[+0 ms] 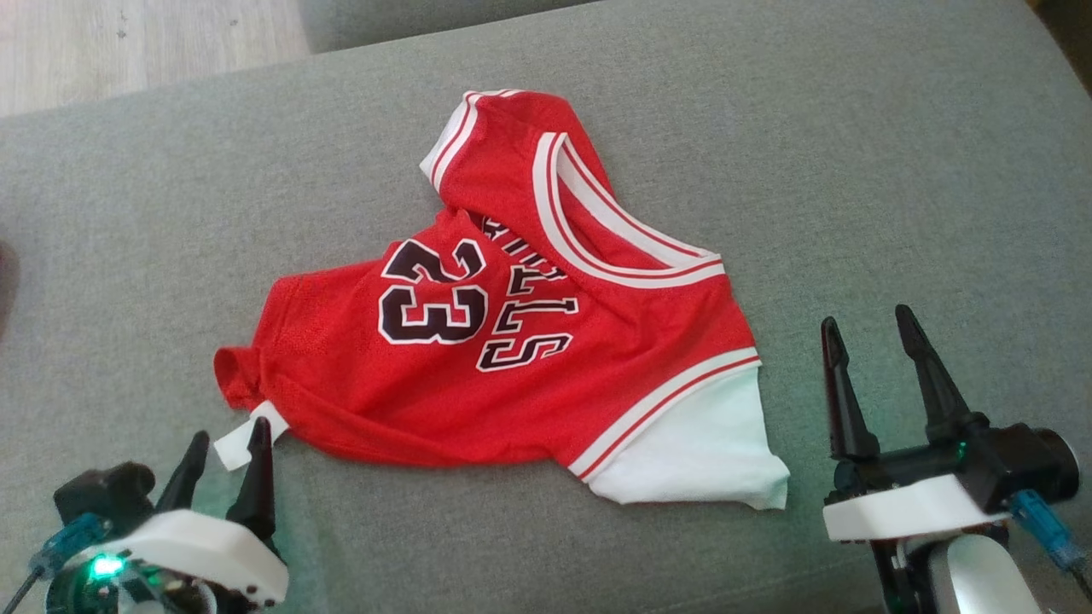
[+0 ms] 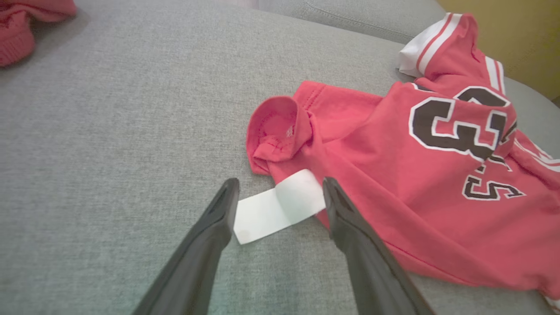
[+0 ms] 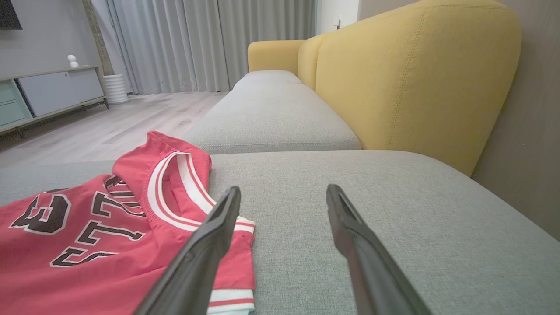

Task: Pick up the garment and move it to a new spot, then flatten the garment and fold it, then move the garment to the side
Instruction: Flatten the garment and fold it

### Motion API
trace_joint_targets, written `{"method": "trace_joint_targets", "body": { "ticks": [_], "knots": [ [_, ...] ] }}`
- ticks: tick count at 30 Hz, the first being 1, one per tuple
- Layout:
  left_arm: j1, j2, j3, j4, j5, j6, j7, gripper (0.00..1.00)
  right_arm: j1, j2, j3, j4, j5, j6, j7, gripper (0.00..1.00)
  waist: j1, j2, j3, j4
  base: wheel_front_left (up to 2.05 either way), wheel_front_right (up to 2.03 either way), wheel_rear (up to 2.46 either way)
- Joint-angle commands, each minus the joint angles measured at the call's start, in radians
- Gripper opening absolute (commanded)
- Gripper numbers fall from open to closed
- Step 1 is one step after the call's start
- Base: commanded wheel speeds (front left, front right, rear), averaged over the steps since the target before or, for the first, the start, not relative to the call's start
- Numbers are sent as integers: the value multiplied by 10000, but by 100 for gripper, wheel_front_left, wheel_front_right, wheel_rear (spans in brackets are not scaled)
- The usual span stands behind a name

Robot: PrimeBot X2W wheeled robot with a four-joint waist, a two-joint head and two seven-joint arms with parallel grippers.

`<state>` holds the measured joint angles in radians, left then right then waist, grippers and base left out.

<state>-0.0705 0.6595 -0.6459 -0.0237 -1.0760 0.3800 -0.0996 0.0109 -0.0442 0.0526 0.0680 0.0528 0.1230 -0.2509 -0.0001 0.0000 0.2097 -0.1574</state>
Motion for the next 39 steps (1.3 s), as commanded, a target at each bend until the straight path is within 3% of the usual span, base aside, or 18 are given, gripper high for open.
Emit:
{"method": "trace_joint_targets", "body": {
  "ticks": [1, 16, 17, 18, 19, 27, 30, 35, 36, 37, 38, 39],
  "knots": [
    [-276, 251, 476, -255, -95, 63, -123, 100, -153, -60, 225, -314, -33, 77, -109, 100, 1, 0, 38, -5, 0, 0, 0],
    [-800, -251, 191, 1712, -283, -418, 223, 99, -198, -60, 268, -289, 16, 77, -109, 100, 1, 0, 228, -533, 0, 0, 0],
    [-765, -260, 185, 1740, -308, -453, 218, 73, -185, -60, 262, -293, 21, 77, -109, 100, 1, 0, 232, -547, 0, 0, 0],
    [-726, -263, 169, 1749, -329, -488, 227, 66, -175, -60, 250, -297, 28, 77, -109, 100, 1, 0, 233, -553, 0, 0, 0],
    [-689, -259, 138, 1738, -344, -533, 251, 47, -167, -60, 238, -300, 33, 77, -109, 100, 1, 0, 231, -555, 0, 0, 0],
    [-899, -478, -156, 1743, -293, -864, 429, 40, -275, -60, 209, -279, 65, 77, -109, 100, 1, 0, 259, -407, 0, 0, 0],
    [-1152, -632, -264, 1928, -221, -966, 494, 23, -324, -60, 248, -264, 67, 77, -109, 100, 1, 0, 266, -409, 0, 0, 0],
    [-1434, -730, -234, 2212, -142, -1024, 397, 33, -327, -60, 284, -247, 95, 77, -109, 100, 1, 0, 275, -526, 0, 0, 0],
    [-1480, -723, -252, 2298, -122, -1061, 408, 29, -309, -60, 287, -233, 108, 77, -109, 100, 1, 0, 270, -590, 0, 0, 0],
    [-1501, -723, -274, 2324, -119, -1094, 435, 19, -306, -60, 291, -227, 118, 77, -109, 100, 1, 0, 266, -619, 0, 0, 0],
    [-1520, -724, -314, 2333, -116, -1137, 481, 0, -304, -60, 291, -222, 130, 77, -109, 100, 1, 0, 267, -646, 0, 0, 0],
    [-1530, -731, -353, 2329, -121, -1186, 527, 0, -304, -60, 284, -217, 147, 77, -109, 100, 1, 0, 265, -666, 0, 0, 0]
  ]
}}
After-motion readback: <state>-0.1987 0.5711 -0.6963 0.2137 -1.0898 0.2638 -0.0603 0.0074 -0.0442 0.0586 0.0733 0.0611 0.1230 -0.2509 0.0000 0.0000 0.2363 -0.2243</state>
